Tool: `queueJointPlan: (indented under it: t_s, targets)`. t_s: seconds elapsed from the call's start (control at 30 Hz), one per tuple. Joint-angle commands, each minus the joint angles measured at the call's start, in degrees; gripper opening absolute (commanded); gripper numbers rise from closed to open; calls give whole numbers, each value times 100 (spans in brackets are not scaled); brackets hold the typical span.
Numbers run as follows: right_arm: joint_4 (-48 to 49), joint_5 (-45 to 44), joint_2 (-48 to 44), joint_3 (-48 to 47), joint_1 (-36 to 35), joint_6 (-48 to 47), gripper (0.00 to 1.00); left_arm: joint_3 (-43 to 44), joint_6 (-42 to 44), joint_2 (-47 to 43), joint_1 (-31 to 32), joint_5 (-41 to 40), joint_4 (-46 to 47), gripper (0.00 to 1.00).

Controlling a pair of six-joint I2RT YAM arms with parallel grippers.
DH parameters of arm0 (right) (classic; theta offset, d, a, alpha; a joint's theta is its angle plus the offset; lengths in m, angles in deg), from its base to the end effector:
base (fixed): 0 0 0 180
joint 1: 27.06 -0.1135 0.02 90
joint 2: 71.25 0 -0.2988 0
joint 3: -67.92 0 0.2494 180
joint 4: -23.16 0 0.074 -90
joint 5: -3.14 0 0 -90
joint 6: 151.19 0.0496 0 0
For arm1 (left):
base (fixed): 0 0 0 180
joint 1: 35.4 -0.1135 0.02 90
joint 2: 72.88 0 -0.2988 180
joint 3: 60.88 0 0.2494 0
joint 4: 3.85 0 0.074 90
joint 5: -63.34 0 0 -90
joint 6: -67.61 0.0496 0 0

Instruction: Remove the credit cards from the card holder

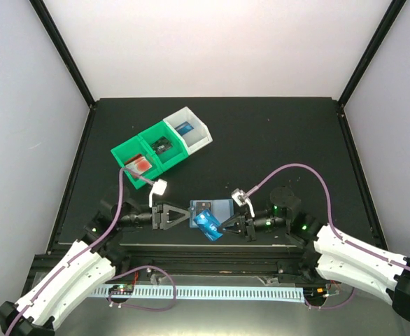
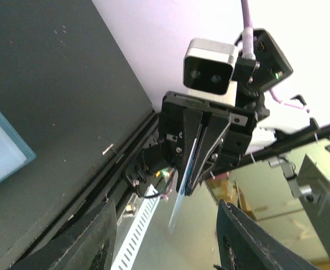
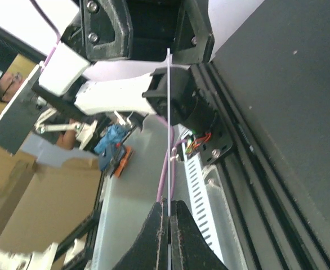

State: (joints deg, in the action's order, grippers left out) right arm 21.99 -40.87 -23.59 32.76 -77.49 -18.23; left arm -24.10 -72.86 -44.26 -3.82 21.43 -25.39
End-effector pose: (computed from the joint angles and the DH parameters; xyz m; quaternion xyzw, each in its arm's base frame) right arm 0.0793 0.1519 0.2547 -0.2880 0.7065 0.6246 0.1666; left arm 0.0734 -0.0884 0.2672 0.1316 0.7483 -0.6128 0.2172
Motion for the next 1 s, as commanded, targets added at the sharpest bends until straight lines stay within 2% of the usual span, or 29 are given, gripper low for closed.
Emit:
queueJointPlan:
  t_s: [0.0,0.1,0.27,0.43,0.57,0.7,0.97]
  targets:
    - [-979,839,-126,-327,-17,-779,1,194,447,-120,-12,898,-549,48]
    - [-1105,978,-145,-368,-25,-847,1,255,608,-111,-15,1295,-639,44]
    - [-298,1332,1,-211,-27,-440,1,248,733,-37,-12,1453,-668,38]
    - [-10,1492,278,-300,-20,-277,1,287,738,292,-11,1858,-504,36]
    - [7,1539,541,-436,-28,-300,1,290,754,380,-12,1936,-454,33]
    - [222,1614,791,-469,-23,-198,1,273,795,434,-7,1968,-479,27]
    - [323,1581,922,-527,-21,-108,1,202,847,416,-13,2014,-455,19]
